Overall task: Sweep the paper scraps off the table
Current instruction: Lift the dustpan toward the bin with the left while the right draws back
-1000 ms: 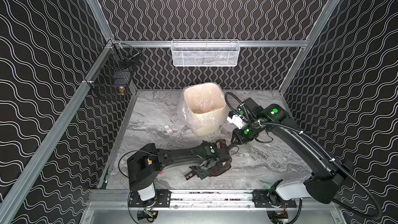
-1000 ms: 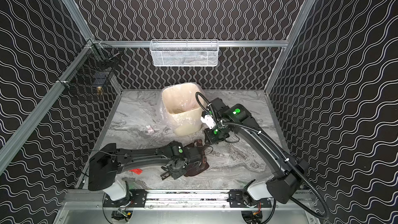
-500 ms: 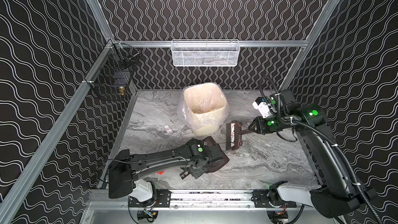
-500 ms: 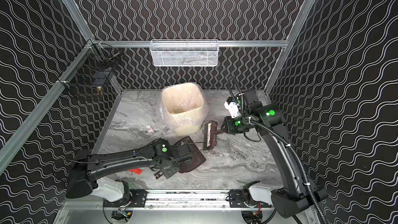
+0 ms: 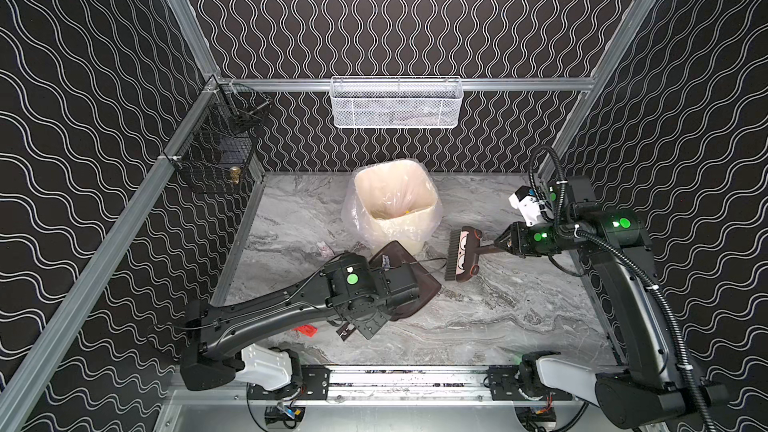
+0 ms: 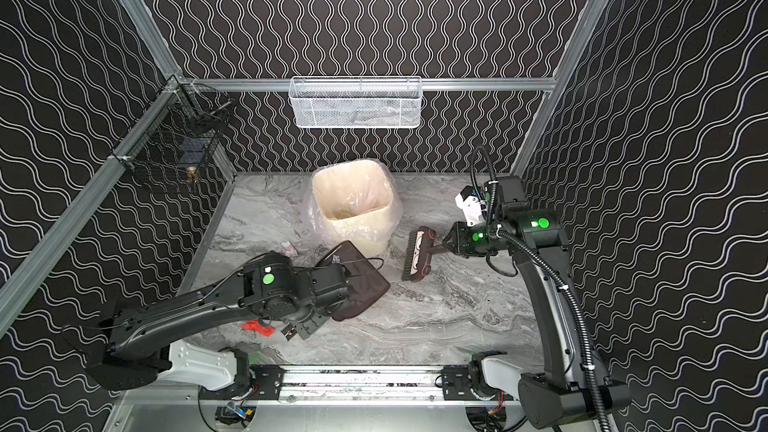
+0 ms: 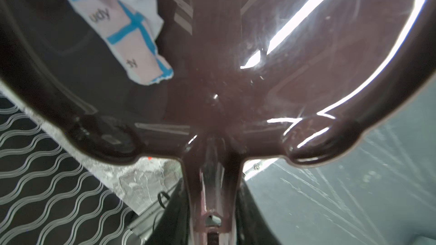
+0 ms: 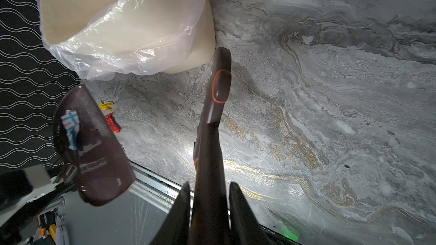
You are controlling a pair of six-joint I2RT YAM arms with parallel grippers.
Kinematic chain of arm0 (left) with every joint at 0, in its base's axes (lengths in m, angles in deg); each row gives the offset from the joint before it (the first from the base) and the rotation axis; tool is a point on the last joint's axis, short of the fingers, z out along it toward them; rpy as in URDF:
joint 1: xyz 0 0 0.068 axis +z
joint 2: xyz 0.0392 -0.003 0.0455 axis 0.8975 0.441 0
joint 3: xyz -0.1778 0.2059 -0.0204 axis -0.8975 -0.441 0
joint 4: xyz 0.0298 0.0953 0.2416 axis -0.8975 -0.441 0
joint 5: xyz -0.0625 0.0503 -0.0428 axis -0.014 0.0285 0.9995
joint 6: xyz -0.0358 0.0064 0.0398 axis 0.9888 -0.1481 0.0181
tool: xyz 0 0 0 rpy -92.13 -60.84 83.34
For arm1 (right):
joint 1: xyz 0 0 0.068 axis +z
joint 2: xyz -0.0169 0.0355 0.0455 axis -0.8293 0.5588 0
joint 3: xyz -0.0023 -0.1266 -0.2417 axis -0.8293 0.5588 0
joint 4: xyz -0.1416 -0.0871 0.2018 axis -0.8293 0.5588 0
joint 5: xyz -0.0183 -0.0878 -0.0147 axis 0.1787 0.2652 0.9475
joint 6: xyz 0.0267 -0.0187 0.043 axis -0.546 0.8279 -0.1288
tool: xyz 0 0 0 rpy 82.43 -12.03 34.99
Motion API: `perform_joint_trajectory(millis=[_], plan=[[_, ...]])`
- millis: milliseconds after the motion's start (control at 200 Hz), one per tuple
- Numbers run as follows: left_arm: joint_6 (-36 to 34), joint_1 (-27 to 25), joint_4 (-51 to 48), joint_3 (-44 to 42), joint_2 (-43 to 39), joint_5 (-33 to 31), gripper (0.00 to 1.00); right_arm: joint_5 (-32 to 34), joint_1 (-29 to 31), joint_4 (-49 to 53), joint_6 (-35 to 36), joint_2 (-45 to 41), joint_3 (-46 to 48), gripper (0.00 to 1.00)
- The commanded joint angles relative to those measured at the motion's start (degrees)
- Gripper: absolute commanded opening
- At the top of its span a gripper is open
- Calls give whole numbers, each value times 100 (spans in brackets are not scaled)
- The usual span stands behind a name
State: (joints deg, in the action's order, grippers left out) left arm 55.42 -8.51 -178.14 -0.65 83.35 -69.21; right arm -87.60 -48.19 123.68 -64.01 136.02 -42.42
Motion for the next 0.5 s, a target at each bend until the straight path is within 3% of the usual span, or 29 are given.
perform_joint_trajectory(millis=[0, 255, 496], plan=[[479, -9, -718, 463, -14, -104, 0, -271, -55, -239, 139, 1, 18, 0], [919, 136, -719, 1197, -27, -93, 0, -429, -158, -249, 79, 143, -129, 0], [472, 1141, -719, 1596, 78, -93, 0, -563, -177, -224, 36, 323, -299, 0]])
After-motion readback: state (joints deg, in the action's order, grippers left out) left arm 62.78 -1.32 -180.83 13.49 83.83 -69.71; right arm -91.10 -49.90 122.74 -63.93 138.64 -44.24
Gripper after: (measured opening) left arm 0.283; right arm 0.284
